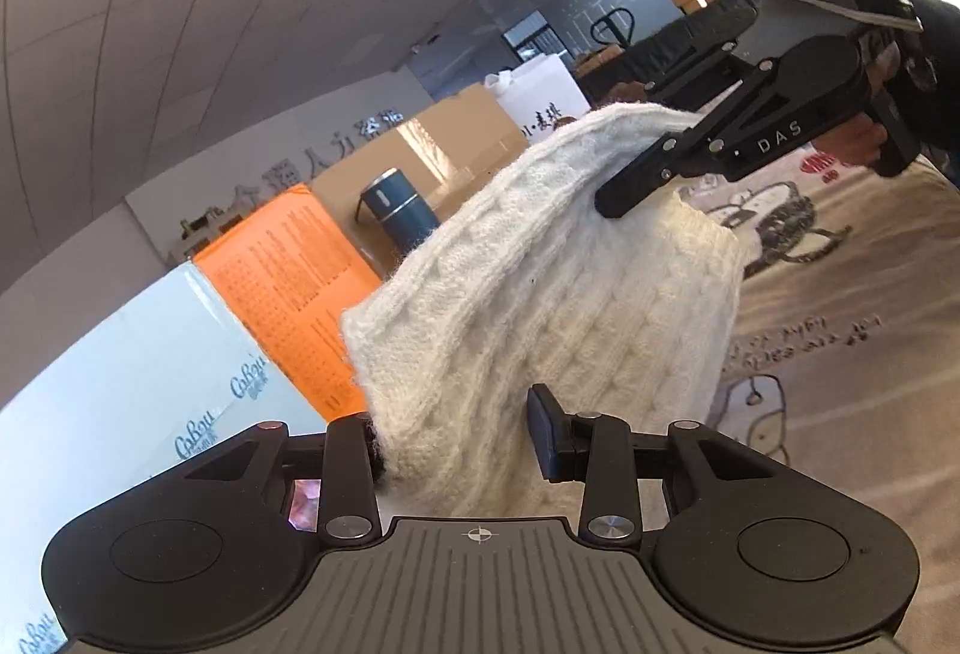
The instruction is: Fold clothes
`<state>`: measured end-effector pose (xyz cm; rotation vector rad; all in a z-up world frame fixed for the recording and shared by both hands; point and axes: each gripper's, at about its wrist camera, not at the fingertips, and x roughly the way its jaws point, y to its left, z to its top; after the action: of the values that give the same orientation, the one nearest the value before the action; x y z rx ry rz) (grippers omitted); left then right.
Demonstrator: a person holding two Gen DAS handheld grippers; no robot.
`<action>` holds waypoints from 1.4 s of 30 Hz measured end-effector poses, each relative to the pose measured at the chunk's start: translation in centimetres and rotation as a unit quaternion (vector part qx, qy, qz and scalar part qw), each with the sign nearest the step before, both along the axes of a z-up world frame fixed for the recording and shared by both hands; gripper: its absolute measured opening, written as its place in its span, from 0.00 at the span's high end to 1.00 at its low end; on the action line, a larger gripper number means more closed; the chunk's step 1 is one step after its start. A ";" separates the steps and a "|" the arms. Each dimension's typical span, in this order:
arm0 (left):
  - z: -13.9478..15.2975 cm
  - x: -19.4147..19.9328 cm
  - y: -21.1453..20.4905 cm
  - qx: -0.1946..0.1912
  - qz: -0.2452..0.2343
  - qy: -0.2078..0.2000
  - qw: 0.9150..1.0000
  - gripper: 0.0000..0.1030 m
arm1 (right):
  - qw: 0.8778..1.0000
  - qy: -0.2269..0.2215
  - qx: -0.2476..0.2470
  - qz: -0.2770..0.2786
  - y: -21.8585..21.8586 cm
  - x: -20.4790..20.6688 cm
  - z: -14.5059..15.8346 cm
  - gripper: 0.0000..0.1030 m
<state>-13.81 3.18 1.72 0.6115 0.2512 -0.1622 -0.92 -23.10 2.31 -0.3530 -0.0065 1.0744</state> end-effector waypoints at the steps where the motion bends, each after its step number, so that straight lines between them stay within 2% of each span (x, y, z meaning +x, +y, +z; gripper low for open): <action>1: 0.0 0.8 0.6 -0.020 0.003 0.002 1.000 0.66 | 1.000 0.002 0.001 -0.002 0.6 0.9 0.2 0.86; 6: -0.3 4.4 3.3 -0.116 0.021 0.023 0.993 0.64 | 0.999 0.026 -0.012 -0.015 3.7 4.9 -0.1 0.86; 12: -1.4 7.6 5.4 -0.216 0.071 0.053 0.972 0.63 | 0.997 0.065 -0.036 -0.036 6.9 8.4 -0.9 0.86; 16: -1.9 8.7 6.1 -0.236 0.100 0.055 0.965 0.46 | 0.993 0.092 -0.038 -0.057 7.5 9.6 -1.9 0.85; 18: -1.9 8.9 6.5 -0.250 0.114 0.055 0.960 0.42 | 0.993 0.096 -0.038 -0.065 7.6 9.9 -2.4 0.84; 22: -1.3 8.3 7.2 -0.260 0.153 0.042 0.952 0.15 | 0.992 0.101 -0.033 -0.072 7.4 10.2 -2.9 0.83; 26: -1.3 7.8 8.9 -0.299 0.170 0.046 0.938 0.12 | 0.990 0.110 -0.024 -0.086 6.9 10.7 -3.2 0.81; 27: -1.4 8.0 9.2 -0.301 0.182 0.050 0.935 0.12 | 0.989 0.111 -0.019 -0.095 6.8 10.9 -3.2 0.78; 29: -1.9 8.6 9.1 -0.283 0.202 0.062 0.936 0.12 | 0.987 0.113 -0.010 -0.112 6.5 11.2 -3.3 0.67; 31: -2.3 9.2 8.8 -0.264 0.218 0.072 0.937 0.12 | 0.984 0.124 0.000 -0.132 6.1 11.6 -3.3 0.64; 35: -2.6 9.9 8.3 -0.239 0.245 0.081 0.936 0.07 | 0.967 0.192 0.022 -0.163 5.1 13.3 -2.9 0.50; 39: -2.8 10.5 7.7 -0.220 0.260 0.083 0.937 0.05 | 0.950 0.269 0.028 -0.155 4.4 14.6 -3.0 0.42; 40: -2.9 10.6 7.5 -0.217 0.262 0.082 0.937 0.05 | 0.950 0.274 0.022 -0.151 4.6 14.5 -3.1 0.33; 42: -2.9 10.8 7.2 -0.213 0.258 0.081 0.939 0.05 | 0.948 0.283 0.010 -0.146 4.8 14.3 -3.3 0.30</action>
<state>-2.97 10.41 -1.21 0.0864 0.5122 0.2391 13.42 -18.25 -1.04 -0.0131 0.5327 0.8490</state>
